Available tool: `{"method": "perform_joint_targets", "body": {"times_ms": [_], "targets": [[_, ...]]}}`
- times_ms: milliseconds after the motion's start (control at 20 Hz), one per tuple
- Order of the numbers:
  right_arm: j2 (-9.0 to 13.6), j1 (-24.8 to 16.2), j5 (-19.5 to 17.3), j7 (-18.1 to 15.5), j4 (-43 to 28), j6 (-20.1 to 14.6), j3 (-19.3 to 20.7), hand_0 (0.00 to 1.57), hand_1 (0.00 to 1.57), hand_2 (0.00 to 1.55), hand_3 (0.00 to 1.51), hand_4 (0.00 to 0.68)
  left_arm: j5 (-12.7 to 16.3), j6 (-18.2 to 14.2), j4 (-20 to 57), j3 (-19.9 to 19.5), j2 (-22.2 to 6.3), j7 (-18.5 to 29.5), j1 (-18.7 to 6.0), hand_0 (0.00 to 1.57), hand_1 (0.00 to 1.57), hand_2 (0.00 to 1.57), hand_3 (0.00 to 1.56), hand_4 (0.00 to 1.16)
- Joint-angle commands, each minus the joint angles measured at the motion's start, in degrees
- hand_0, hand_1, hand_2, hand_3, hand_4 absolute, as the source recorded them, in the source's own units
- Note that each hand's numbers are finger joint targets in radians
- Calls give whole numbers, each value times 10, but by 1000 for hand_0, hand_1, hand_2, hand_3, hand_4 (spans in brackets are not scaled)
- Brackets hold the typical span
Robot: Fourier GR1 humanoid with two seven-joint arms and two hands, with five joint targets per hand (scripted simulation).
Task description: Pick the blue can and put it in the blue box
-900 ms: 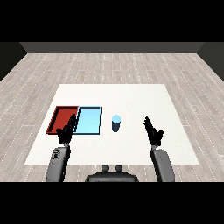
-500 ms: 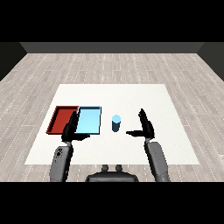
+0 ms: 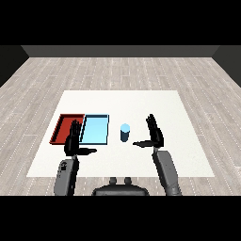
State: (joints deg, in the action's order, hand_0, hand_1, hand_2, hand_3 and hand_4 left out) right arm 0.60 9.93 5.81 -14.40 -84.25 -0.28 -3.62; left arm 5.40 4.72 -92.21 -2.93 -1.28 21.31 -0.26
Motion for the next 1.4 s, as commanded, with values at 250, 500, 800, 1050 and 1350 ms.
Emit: {"method": "perform_joint_targets", "body": {"times_ms": [250,500,800,1050,1350], "targets": [[8,13,25,-16,25,16,30,0,0,0,0,0,13,11,74,-15,2,67,-19,0,0,0,0,0],[-6,18,16,-23,62,7,19,0,0,0,0,0,7,-30,8,27,12,11,-7,0,0,0,0,0],[-6,106,56,-46,187,-23,8,0,0,0,0,0,13,-8,44,7,12,29,-16,0,0,0,0,0],[-6,61,59,-4,135,7,22,0,0,0,0,0,11,-9,16,18,8,32,10,0,0,0,0,0],[-6,94,87,-43,213,-5,27,0,0,0,0,0,20,6,35,6,6,75,29,0,0,0,0,0]]}}
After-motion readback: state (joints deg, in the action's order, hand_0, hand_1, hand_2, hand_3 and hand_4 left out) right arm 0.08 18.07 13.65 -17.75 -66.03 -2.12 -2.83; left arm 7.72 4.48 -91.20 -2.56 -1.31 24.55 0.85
